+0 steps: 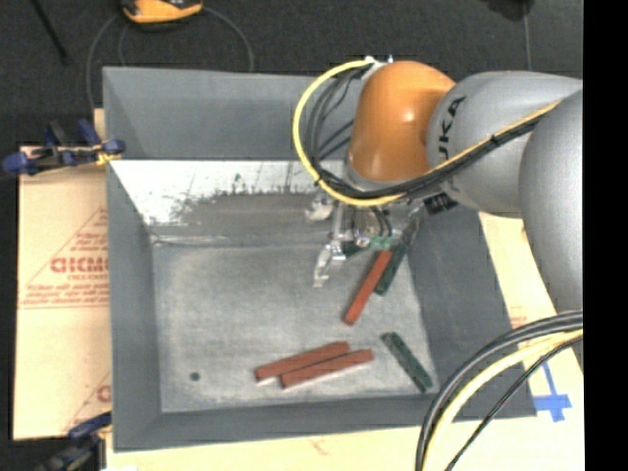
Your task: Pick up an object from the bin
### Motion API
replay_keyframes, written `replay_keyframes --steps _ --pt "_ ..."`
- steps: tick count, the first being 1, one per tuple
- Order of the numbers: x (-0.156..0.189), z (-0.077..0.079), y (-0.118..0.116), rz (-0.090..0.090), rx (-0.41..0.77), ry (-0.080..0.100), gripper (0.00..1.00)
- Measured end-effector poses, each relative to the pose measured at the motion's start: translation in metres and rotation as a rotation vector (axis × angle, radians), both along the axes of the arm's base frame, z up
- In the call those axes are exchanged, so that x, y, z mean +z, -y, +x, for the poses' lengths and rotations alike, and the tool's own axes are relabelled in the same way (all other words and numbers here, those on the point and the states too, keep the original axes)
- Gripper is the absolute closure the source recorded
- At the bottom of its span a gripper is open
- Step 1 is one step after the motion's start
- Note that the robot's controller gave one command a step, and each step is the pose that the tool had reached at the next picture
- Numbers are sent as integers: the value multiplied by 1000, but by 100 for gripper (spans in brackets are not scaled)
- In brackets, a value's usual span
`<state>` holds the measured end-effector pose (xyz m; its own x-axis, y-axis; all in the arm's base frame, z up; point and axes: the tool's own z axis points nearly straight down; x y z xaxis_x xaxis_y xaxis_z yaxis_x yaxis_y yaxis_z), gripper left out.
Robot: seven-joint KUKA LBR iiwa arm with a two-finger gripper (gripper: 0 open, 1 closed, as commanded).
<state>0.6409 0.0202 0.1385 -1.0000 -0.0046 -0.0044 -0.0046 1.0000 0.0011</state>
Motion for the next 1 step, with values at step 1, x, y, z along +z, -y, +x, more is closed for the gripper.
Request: replay_keyframes --steps 1 --pt "0 0 0 0 0 0 0"
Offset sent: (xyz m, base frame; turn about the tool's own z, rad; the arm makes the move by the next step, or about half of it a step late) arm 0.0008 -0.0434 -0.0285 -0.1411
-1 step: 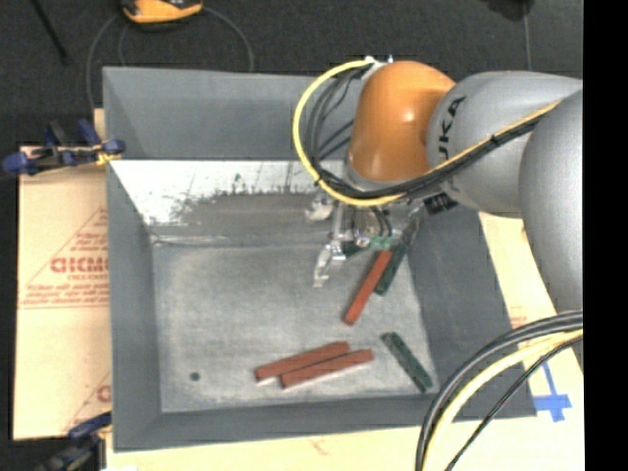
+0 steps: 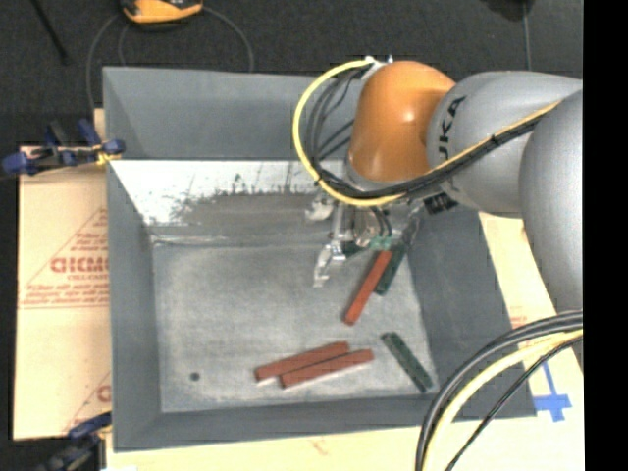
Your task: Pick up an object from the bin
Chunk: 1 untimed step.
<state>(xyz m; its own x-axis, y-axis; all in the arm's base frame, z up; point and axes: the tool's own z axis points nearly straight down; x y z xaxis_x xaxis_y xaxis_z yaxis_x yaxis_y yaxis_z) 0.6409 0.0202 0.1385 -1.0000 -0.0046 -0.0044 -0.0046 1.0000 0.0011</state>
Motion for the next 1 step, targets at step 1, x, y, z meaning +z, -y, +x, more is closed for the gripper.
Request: replay_keyframes --steps 1 --pt "-6 1 10 -1 42 2 0"
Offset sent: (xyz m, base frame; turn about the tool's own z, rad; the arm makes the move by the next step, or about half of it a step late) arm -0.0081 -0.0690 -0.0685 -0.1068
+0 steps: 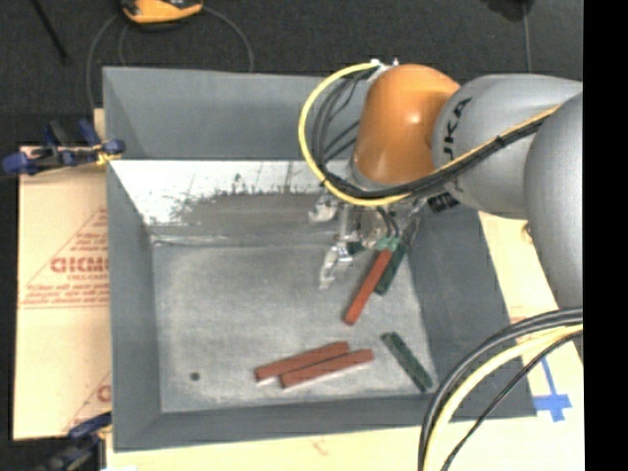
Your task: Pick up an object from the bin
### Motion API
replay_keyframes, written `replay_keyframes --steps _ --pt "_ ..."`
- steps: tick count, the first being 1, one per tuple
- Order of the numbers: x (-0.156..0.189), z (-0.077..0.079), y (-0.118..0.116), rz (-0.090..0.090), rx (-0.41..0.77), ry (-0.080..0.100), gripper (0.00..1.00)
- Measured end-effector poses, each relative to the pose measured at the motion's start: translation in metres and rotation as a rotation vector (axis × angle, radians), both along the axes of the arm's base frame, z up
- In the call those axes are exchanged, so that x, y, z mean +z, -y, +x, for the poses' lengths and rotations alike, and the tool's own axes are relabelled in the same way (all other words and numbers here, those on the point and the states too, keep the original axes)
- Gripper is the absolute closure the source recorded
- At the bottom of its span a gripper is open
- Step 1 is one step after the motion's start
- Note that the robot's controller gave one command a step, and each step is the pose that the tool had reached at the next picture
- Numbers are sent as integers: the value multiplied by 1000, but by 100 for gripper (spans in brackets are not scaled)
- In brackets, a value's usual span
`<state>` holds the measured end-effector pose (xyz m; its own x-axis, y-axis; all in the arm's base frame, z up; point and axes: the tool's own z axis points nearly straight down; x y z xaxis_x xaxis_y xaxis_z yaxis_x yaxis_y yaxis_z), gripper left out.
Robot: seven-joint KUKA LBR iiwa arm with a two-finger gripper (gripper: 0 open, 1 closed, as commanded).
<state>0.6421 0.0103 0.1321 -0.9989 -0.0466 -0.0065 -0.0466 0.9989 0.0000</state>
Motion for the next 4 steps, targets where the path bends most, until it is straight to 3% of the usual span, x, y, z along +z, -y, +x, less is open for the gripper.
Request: replay_keyframes --steps 1,2,3,4 --pt "-52 -5 61 0 63 -4 100" --pt "-53 -2 60 -1 63 20 0" --pt "-54 -2 60 -1 62 19 0" --pt "-55 -27 97 3 133 15 0"
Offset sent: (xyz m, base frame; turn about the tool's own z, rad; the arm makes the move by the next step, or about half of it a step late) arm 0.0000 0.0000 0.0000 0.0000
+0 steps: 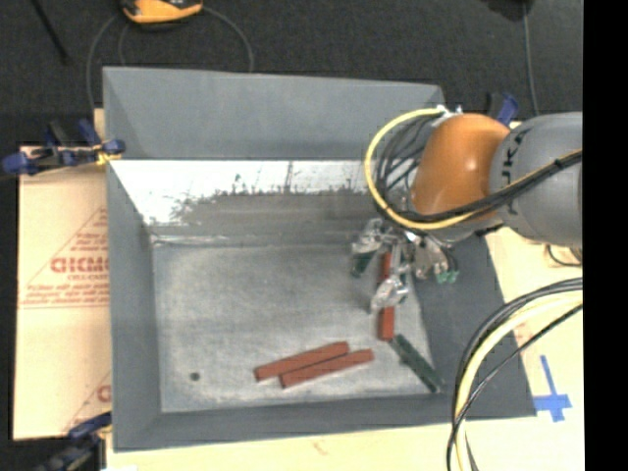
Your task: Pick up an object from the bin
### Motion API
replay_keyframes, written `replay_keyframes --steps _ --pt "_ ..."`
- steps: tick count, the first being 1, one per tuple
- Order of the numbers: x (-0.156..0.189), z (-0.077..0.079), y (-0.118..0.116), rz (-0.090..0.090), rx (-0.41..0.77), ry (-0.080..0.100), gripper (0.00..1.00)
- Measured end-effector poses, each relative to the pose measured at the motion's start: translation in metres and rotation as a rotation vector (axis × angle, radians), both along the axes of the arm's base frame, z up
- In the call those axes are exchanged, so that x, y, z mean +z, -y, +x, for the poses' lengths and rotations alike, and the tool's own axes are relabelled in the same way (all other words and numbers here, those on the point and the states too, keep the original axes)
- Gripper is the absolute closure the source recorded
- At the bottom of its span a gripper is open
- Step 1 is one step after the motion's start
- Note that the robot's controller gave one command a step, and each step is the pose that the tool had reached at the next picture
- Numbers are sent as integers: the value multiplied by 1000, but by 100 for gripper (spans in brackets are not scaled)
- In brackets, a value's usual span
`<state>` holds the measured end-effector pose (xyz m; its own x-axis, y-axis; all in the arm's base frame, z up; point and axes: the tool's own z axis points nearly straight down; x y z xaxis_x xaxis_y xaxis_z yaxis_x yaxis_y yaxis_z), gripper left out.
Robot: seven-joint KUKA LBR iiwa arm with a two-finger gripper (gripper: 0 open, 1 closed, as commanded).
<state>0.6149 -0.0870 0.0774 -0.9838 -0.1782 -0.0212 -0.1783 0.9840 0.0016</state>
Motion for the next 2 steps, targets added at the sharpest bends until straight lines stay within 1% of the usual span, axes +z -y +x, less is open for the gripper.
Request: replay_keyframes --steps 1,2 --pt "0 -6 11 -1 18 -1 0" --pt "15 12 8 -10 244 -16 0"
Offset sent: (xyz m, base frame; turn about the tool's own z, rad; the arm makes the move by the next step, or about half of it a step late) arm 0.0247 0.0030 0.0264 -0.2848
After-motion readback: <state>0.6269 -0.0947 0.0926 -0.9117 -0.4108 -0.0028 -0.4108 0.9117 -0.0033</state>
